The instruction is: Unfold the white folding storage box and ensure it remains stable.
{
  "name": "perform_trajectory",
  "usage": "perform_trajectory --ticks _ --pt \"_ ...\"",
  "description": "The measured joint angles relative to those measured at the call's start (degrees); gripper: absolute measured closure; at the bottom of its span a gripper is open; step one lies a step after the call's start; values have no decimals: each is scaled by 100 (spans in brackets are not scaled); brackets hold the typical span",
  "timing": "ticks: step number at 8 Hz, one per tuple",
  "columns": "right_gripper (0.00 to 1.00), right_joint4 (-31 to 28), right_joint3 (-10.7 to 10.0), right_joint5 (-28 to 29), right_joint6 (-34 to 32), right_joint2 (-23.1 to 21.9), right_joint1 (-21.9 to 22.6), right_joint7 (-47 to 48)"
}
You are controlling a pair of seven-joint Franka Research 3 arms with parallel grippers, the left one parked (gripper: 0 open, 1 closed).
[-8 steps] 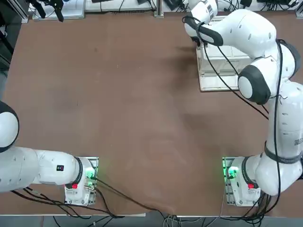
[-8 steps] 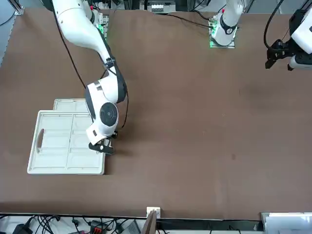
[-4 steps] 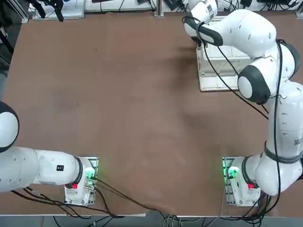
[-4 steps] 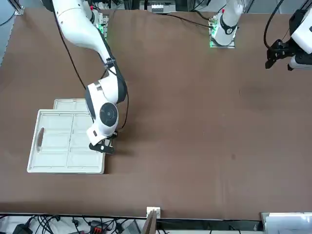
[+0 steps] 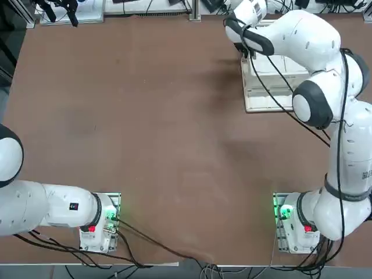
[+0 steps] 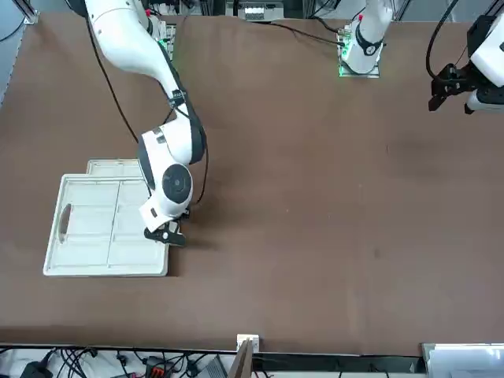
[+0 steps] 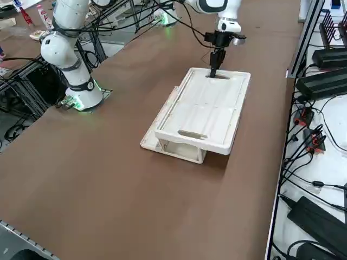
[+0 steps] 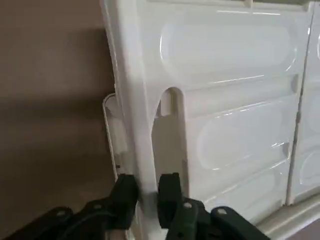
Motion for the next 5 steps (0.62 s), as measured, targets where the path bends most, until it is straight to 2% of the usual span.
perform_trajectory --ticks 5 --pt "74 526 6 1 -974 -21 92 0"
